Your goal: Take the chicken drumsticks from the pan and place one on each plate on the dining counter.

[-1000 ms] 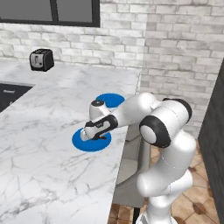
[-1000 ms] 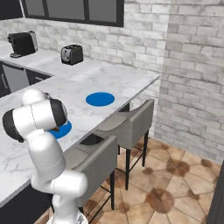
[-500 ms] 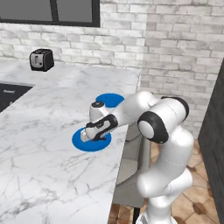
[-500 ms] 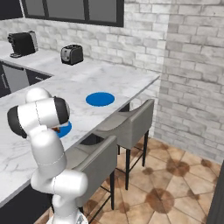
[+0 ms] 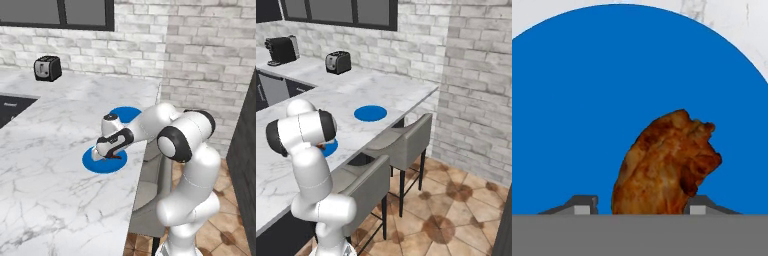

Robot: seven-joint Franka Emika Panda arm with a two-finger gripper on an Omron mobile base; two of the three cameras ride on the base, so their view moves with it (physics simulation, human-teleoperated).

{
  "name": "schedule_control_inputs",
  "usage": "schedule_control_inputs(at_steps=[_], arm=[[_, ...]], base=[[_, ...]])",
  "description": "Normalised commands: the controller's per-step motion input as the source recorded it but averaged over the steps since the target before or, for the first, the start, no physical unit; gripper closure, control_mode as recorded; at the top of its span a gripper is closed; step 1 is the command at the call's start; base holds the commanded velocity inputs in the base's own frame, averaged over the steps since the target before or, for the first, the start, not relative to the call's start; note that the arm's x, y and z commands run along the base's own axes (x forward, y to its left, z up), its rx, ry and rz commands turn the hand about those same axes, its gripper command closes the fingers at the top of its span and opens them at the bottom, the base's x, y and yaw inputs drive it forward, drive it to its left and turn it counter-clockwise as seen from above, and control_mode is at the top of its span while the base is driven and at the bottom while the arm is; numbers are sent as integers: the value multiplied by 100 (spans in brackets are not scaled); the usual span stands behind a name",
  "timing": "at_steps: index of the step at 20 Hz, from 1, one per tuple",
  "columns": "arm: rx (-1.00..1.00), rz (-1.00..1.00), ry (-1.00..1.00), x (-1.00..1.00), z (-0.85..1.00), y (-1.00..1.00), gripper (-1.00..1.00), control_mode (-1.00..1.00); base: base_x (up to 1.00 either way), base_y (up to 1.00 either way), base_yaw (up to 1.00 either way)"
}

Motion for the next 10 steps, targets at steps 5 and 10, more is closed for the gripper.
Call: schedule_control_inputs(at_steps=[5, 10], arm=[[0, 3, 0, -3, 21, 0, -100, -100], [0, 6, 0, 0, 25, 1, -100, -100]], base=[[0, 0, 0], [0, 0, 0]])
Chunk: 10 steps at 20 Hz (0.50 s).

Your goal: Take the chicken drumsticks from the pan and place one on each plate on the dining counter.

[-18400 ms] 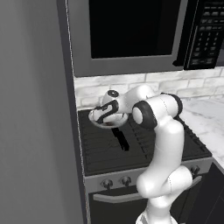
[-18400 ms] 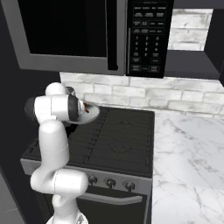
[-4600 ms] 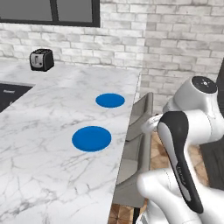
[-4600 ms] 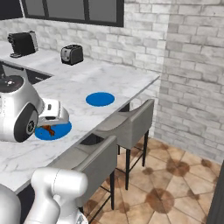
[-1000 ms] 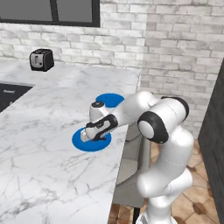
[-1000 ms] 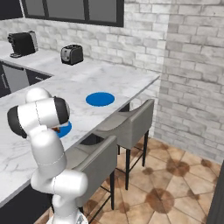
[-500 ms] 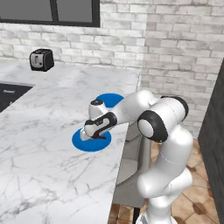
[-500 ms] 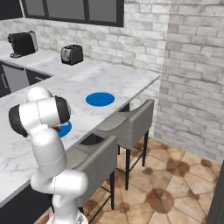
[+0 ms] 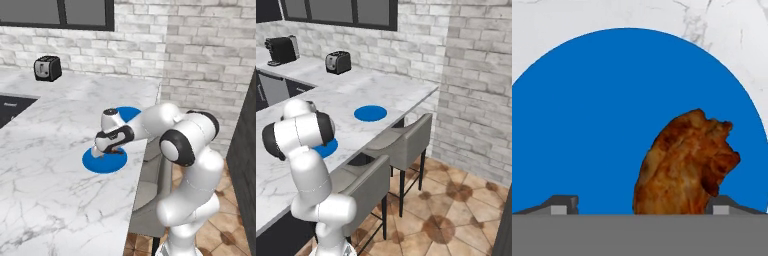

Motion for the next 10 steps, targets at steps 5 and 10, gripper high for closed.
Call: schedule_control_inputs(at_steps=[5, 10], arm=[[0, 6, 0, -2, 8, 10, -100, -100], [-8, 9, -2, -1, -9, 17, -100, -100]], base=[[0, 0, 0], [0, 0, 0]])
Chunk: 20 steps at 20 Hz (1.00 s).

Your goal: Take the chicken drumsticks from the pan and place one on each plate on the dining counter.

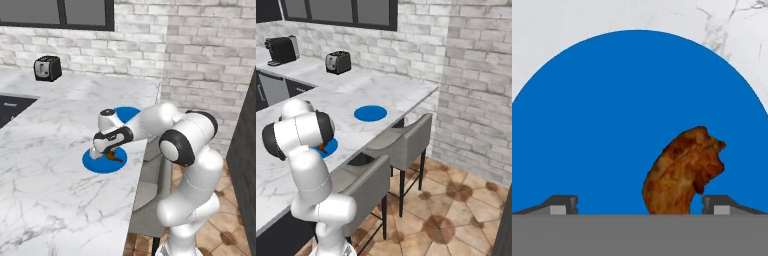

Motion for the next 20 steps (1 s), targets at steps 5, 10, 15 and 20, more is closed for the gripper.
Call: schedule_control_inputs(at_steps=[5, 10, 15, 20], arm=[[-5, 9, -7, -10, 30, 2, -100, -100], [0, 1, 1, -57, 53, -6, -100, -100], [5, -1, 4, -75, 51, -21, -100, -100], [9, -1, 0, -95, 43, -35, -100, -100]], base=[[0, 0, 0], [0, 0, 0], [0, 0, 0], [0, 0, 0]])
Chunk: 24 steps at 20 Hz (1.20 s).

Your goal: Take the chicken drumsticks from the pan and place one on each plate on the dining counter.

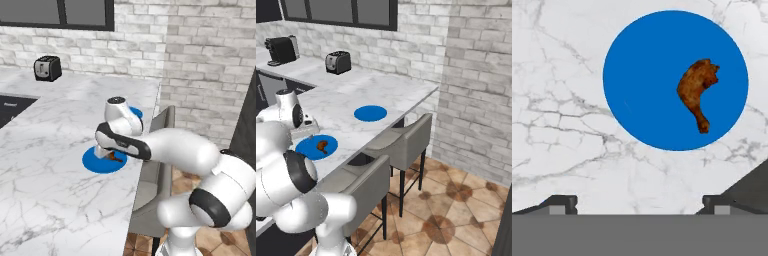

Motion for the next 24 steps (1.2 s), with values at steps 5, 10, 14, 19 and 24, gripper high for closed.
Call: schedule_control_inputs(at_steps=[5, 10, 14, 19, 24], arm=[[12, 0, 0, -100, 39, -51, -100, -100], [11, 0, 1, -88, 44, -45, -100, -100], [7, -3, 9, -81, 51, -40, -100, -100], [0, -5, 9, -77, 42, -37, -100, -100], [-1, -10, 11, -71, 25, -33, -100, -100]], base=[[0, 0, 0], [0, 0, 0], [0, 0, 0], [0, 0, 0], [0, 0, 0]])
